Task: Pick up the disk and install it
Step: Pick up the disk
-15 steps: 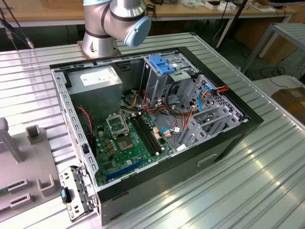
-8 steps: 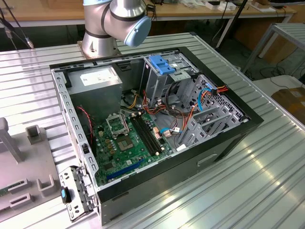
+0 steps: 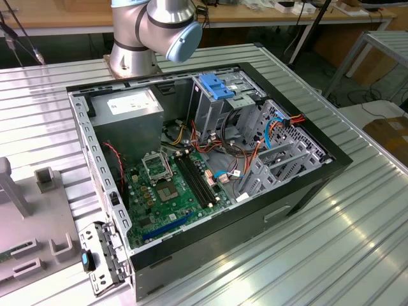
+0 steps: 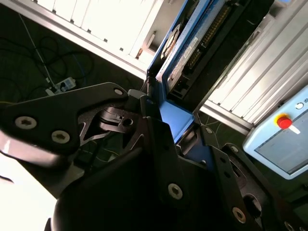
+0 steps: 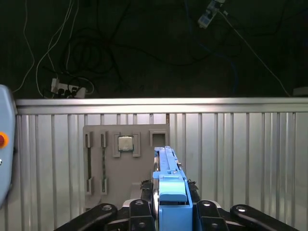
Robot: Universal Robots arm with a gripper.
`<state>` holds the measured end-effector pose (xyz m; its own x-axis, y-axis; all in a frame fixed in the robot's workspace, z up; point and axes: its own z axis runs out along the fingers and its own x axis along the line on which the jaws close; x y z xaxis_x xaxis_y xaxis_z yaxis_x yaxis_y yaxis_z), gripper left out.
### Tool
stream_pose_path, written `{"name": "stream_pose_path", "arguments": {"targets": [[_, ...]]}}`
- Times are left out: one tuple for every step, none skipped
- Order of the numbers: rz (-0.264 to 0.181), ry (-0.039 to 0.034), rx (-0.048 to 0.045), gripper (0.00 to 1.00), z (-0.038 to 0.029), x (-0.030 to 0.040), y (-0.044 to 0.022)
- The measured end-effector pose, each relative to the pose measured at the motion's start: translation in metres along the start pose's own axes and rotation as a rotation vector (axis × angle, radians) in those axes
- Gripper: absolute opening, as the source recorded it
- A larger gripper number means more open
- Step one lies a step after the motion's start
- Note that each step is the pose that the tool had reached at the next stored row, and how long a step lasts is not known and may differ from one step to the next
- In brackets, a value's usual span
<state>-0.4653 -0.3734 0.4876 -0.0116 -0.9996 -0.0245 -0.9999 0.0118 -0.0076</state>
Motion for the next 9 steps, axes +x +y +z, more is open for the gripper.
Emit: {"name": "stream_pose_path", "arguments": {"targets": [[0.0,0.0,-0.0002,0.37,-0.0033,-0.0001,0.0],[0.0,0.0,-0.0003,0.37,-0.0047,-0.0001,0.0],[0.0,-0.0001,-0.0003,0.37,-0.0061,-0.0001,0.0],[0.0,-0.0001,-0.0004,0.37,-0.0091,-0.0002,0.0],[0.0,-0.0001,-0.0005,0.37,-0.0105,-0.0003,0.0],[0.0,-0.0001,-0.0007,0.37,-0.0122,-0.0003,0.0],[0.0,-0.0001,-0.0007,0.37,-0.0139,-0.0004,0.0],[0.0,0.0,-0.0009,0.37,-0.0155,-0.0004,-0.0001],[0.0,0.0,-0.001,0.37,-0.018,-0.0005,-0.0001]]}}
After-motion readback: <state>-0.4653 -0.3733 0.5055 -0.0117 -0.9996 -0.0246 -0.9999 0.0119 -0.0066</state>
